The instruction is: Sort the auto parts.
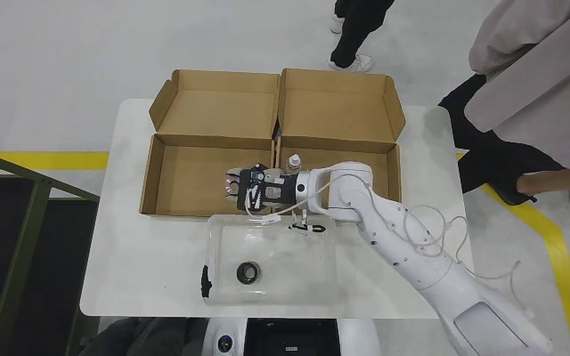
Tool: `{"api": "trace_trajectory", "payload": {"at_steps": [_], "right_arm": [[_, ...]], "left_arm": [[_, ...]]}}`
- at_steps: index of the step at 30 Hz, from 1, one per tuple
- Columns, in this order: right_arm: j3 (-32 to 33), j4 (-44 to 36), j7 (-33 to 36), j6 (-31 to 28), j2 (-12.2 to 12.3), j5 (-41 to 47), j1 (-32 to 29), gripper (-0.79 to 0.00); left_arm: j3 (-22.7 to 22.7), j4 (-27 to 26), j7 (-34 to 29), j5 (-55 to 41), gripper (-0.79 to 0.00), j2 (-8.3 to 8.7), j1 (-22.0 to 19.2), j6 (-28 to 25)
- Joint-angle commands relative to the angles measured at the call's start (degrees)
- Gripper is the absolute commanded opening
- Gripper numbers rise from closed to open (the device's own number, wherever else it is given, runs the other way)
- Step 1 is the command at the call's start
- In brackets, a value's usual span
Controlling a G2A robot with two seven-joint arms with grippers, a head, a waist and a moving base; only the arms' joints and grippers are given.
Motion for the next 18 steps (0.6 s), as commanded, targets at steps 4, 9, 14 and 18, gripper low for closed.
{"api": "trace_trajectory", "payload": {"at_steps": [4,9,14,18], "right_arm": [[-1.3,3.59,1.77,0.64,-1.12,-0.28,3.31,-0.785],[-3.65,8.32,3.09,1.05,-2.75,0.27,6.45,-0.785],[-6.22,14.01,4.03,1.33,-4.7,0.3,9.84,-0.785],[-7.62,18.4,4.28,1.2,-6.01,0.53,11.7,-0.785]], "left_arm": [[0.0,0.0,0.0,0.0,0.0,0.0,0.0,0.0],[0.0,0.0,0.0,0.0,0.0,0.0,0.0,0.0],[0.0,0.0,0.0,0.0,0.0,0.0,0.0,0.0],[0.0,0.0,0.0,0.0,0.0,0.0,0.0,0.0]]}}
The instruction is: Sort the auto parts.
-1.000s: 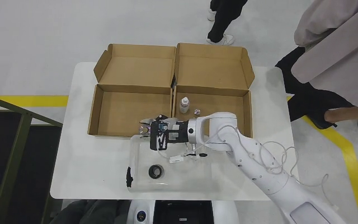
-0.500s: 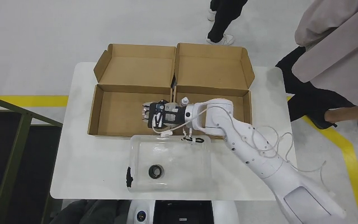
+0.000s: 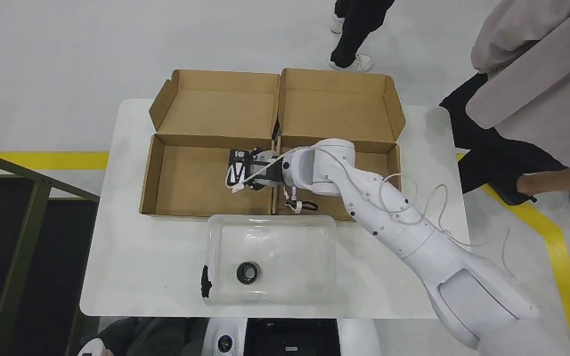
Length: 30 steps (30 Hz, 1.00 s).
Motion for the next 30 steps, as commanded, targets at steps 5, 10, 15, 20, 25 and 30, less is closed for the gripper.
{"api": "trace_trajectory", "payload": {"at_steps": [5,10,15,20,25,30], "right_arm": [[-1.65,5.8,-0.28,-0.36,-1.72,-0.19,2.16,-0.785],[-2.49,9.64,-0.07,-0.25,-2.98,-0.75,3.82,-0.785],[-3.37,12.18,0.69,-0.62,-4.1,-1.32,5.08,-0.785],[-4.45,14.5,1.04,-1.06,-5.34,-2.29,6.24,-0.785],[-5.59,16.11,1.77,-0.96,-6.59,-3.32,6.92,-0.717],[-6.37,17.7,1.96,-1.02,-7.76,-4.14,7.43,-0.643]], "left_arm": [[0.0,0.0,0.0,0.0,0.0,0.0,0.0,0.0],[0.0,0.0,0.0,0.0,0.0,0.0,0.0,0.0],[0.0,0.0,0.0,0.0,0.0,0.0,0.0,0.0],[0.0,0.0,0.0,0.0,0.0,0.0,0.0,0.0],[0.0,0.0,0.0,0.0,0.0,0.0,0.0,0.0],[0.0,0.0,0.0,0.0,0.0,0.0,0.0,0.0]]}}
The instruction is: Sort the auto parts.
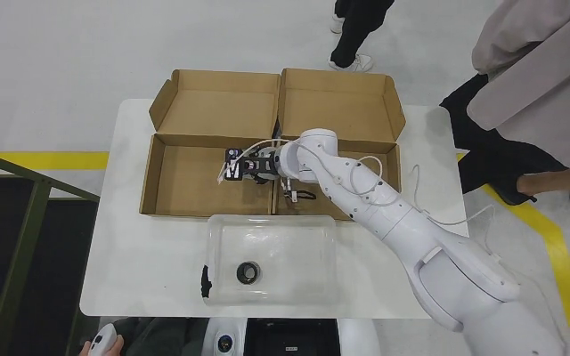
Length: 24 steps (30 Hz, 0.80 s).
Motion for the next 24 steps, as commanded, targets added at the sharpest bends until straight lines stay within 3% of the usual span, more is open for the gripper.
{"api": "trace_trajectory", "payload": {"at_steps": [1,7,16,24], "right_arm": [[-0.13,0.44,-0.03,-0.1,-0.29,-0.19,0.11,-0.637],[0.05,1.17,0.17,-0.05,-0.9,-0.84,0.11,-0.539],[1.17,0.4,0.66,-0.59,-0.92,-1.65,-0.93,-0.48],[5.07,-6.89,0.7,-0.92,0.79,-2.52,-2.66,-0.465]], "left_arm": [[0.0,0.0,0.0,0.0,0.0,0.0,0.0,0.0],[0.0,0.0,0.0,0.0,0.0,0.0,0.0,0.0],[0.0,0.0,0.0,0.0,0.0,0.0,0.0,0.0],[0.0,0.0,0.0,0.0,0.0,0.0,0.0,0.0]]}}
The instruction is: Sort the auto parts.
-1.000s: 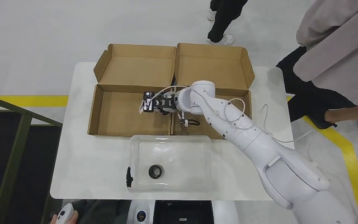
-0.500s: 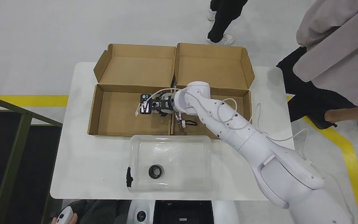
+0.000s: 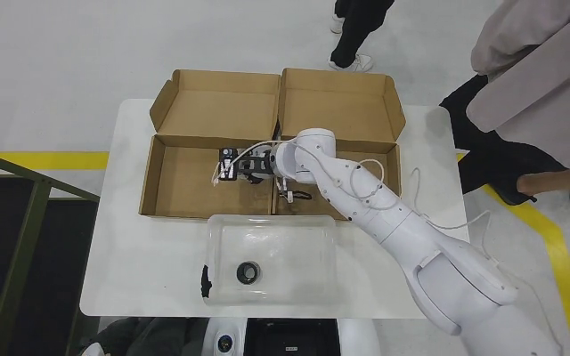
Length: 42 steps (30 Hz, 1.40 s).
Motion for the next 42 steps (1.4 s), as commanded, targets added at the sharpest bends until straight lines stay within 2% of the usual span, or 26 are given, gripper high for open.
{"api": "trace_trajectory", "payload": {"at_steps": [1,14,25,35,42], "right_arm": [[1.21,-2.18,-0.03,-0.48,0.55,0.28,-0.82,-0.465],[8.69,-22.27,4.28,-5.58,4.89,3.76,-13.2,-0.465],[14.61,-35.72,8.01,-9.78,8.09,4.96,-22.53,-0.446],[19.36,-45.94,10.24,-14.07,11.09,4.29,-32.59,-0.446],[19.34,-49.19,11.07,-16.95,12.49,2.77,-37.57,-0.44]], "left_arm": [[0.0,0.0,0.0,0.0,0.0,0.0,0.0,0.0],[0.0,0.0,0.0,0.0,0.0,0.0,0.0,0.0],[0.0,0.0,0.0,0.0,0.0,0.0,0.0,0.0],[0.0,0.0,0.0,0.0,0.0,0.0,0.0,0.0],[0.0,0.0,0.0,0.0,0.0,0.0,0.0,0.0]]}}
